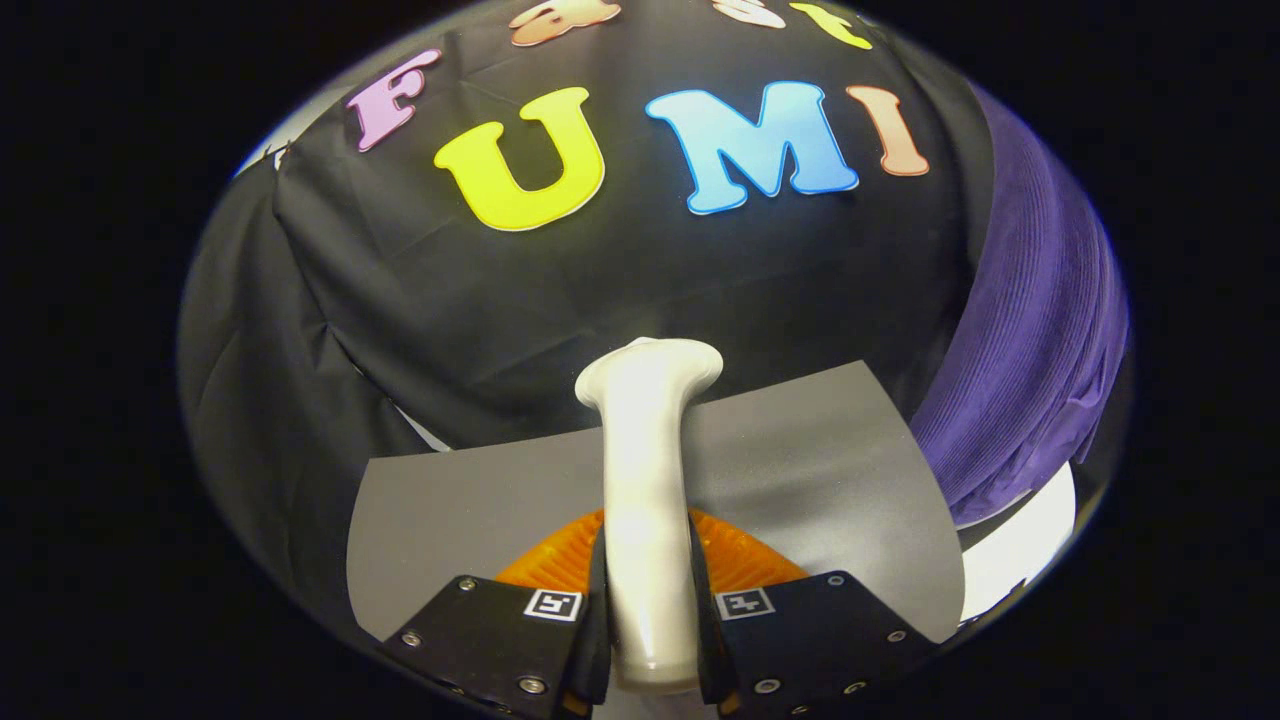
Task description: Iron the clothes twice with a garment steamer, once on the left side and once on the right side.
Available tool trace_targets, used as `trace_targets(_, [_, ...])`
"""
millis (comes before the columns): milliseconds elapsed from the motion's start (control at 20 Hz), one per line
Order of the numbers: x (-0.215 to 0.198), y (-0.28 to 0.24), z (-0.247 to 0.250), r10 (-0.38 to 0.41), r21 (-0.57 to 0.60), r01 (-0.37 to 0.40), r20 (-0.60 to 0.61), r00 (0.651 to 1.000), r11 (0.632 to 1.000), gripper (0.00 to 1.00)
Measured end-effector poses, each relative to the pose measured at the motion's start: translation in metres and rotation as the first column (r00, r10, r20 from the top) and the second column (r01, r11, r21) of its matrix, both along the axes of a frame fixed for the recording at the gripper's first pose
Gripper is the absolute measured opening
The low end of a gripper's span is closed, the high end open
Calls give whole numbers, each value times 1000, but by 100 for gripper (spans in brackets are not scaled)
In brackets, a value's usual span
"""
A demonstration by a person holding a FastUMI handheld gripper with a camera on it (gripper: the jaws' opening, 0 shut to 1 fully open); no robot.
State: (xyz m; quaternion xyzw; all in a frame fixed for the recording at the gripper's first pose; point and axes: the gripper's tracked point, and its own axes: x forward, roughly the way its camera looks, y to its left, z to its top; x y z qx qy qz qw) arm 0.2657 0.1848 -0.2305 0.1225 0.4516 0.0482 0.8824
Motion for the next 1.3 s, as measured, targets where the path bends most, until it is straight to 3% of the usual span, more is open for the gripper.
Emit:
trace_targets(150, [-14, -3, 22, 32, -7, -32, 79, 996, 999, 34])
trace_targets(400, [-72, -34, 74, 51, -58, -39, 226, 973, 998, 34])
trace_targets(700, [-137, -96, 118, 1, -70, 23, 316, 949, 997, 34])
trace_targets(1100, [-179, -166, 147, 58, -155, 5, 396, 916, 988, 34])
trace_targets(1300, [-179, -194, 173, 53, -161, 21, 441, 896, 987, 34])
